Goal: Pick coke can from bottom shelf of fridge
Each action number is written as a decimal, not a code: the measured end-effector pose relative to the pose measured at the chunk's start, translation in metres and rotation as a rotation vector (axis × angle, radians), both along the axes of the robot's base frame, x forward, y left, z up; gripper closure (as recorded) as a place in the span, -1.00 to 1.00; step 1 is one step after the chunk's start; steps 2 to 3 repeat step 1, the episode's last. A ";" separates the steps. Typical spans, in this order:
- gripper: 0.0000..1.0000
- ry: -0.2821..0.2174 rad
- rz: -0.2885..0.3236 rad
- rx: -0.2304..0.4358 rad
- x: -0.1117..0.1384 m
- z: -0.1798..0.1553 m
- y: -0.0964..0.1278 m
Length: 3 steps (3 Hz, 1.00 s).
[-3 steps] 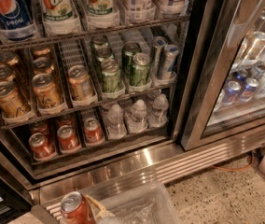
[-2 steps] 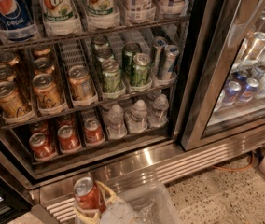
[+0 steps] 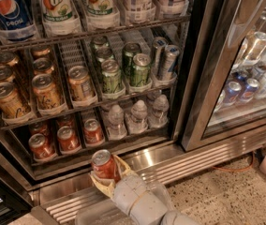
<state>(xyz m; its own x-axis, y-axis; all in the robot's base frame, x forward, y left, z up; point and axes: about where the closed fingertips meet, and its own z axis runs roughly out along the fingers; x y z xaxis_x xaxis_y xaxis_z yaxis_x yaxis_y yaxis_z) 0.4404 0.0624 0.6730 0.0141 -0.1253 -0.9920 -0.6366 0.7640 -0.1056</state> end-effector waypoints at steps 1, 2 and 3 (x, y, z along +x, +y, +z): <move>1.00 0.000 0.000 0.000 0.000 0.000 0.000; 1.00 0.000 0.000 0.000 0.000 0.000 0.000; 1.00 0.000 0.000 0.000 0.000 0.000 0.000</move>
Offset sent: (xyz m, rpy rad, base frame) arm 0.0000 0.0000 0.0000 0.0000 0.0000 0.0000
